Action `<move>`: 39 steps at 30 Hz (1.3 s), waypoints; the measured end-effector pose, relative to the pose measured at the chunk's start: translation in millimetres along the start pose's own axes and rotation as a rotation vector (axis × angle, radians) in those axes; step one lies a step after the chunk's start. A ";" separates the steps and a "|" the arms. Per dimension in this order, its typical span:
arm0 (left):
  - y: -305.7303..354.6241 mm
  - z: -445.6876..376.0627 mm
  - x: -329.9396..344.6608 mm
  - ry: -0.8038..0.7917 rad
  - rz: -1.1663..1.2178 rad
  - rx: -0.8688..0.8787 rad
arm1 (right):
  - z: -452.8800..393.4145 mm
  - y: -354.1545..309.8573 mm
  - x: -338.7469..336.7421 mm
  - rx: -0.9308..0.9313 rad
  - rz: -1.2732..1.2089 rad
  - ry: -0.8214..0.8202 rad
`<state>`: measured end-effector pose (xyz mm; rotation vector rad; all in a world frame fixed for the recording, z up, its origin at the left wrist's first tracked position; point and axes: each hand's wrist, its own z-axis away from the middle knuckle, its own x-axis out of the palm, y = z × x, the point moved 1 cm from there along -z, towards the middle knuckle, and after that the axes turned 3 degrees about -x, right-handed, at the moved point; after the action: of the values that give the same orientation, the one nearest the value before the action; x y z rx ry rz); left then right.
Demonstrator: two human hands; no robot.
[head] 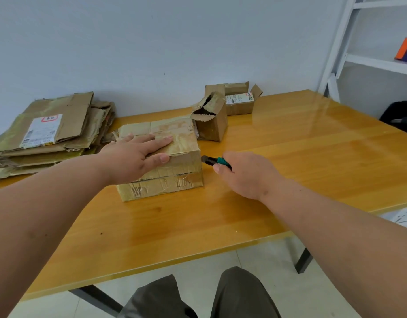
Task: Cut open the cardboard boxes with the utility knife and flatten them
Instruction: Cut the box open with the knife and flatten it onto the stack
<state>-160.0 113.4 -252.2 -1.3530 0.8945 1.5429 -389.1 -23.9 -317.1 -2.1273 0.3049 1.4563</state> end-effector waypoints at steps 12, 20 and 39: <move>1.8 1.7 -0.8 -0.013 0.005 -0.009 | -5.8 -4.3 8.6 -0.055 0.319 -0.259; 3.3 6.2 -10.7 -0.074 0.126 -0.021 | 2.7 -4.0 4.5 0.045 0.230 -0.211; -10.4 6.9 -22.6 0.037 -0.180 -0.158 | -4.7 -28.6 -20.6 0.563 -0.674 -0.265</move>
<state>-152.2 120.0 -228.6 -1.5354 0.6631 1.4777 -380.0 -5.1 -288.4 -1.3700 -0.0974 1.0620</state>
